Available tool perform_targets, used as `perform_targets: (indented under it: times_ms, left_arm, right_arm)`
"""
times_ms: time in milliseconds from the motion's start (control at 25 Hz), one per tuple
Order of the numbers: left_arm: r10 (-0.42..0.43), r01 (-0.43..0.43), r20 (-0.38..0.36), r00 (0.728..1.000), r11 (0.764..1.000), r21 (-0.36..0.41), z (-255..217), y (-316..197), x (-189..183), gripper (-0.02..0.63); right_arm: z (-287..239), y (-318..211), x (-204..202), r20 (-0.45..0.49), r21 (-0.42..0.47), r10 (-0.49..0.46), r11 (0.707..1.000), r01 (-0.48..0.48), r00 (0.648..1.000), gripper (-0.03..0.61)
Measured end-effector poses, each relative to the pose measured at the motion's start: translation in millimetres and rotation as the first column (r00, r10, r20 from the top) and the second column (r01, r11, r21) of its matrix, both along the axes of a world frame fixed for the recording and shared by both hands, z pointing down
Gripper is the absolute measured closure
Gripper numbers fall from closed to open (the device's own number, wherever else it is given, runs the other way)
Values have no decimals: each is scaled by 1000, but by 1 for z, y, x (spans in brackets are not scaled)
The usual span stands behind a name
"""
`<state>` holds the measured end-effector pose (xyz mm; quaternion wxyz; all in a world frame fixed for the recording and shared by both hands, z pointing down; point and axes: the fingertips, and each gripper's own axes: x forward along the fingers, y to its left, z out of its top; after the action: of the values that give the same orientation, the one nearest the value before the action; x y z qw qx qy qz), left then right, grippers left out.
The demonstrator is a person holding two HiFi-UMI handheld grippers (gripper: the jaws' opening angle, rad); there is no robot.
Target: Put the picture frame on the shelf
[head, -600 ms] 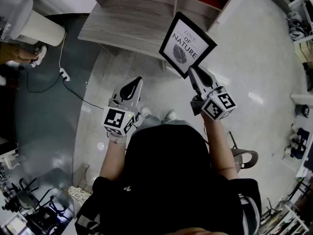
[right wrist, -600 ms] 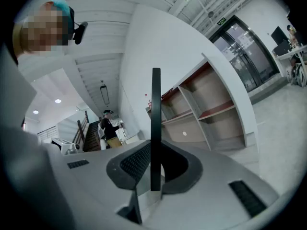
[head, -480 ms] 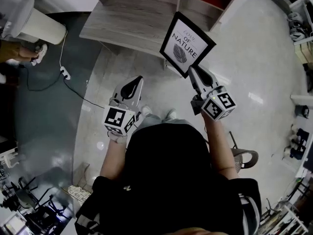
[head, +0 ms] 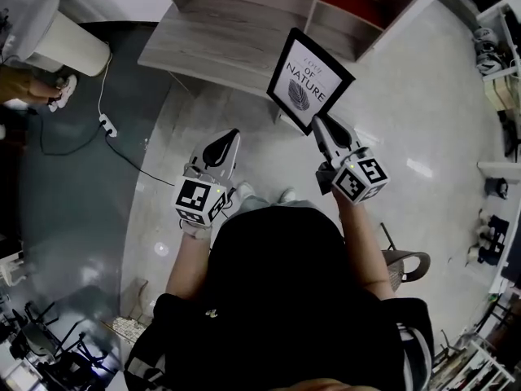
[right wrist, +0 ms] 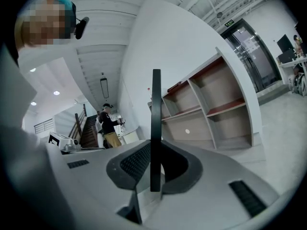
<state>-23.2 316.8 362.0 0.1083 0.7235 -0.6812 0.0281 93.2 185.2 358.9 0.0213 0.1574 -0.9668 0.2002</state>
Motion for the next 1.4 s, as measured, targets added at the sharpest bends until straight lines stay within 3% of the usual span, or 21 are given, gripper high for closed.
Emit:
perform_targets:
  times_ms: [200,480,720,960,1240,1400]
  left_arm:
    - [-5,5,-33,999,1000,2,13,22,-55,604]
    - [63,-64,-72,995,998,-13,30,18,-91,604]
    - [134,-138,-83,987,990,-42,41,-16,-79,604]
    - [161,-165,-71,984,984,-63,45,-78,-65,604]
    - [158,-163,-62,985,983,-82,30,-215,-48,604]
    - [144,-147,-51,988,986,-75,31,-217,-45,604]
  right_arm:
    - [11,16,-39,-22,-1,38,999,-38,999,526]
    - [25,22,-70,-69,7,92,996,-91,993,526]
    - [41,-5,-60,-89,-24,154,987,-156,984,526]
    - [51,-64,-49,-88,-46,167,984,-171,982,526]
    - [34,-207,-38,-80,-49,158,986,-162,984,526]
    - [38,-209,-37,-79,-42,145,988,-148,986,526]
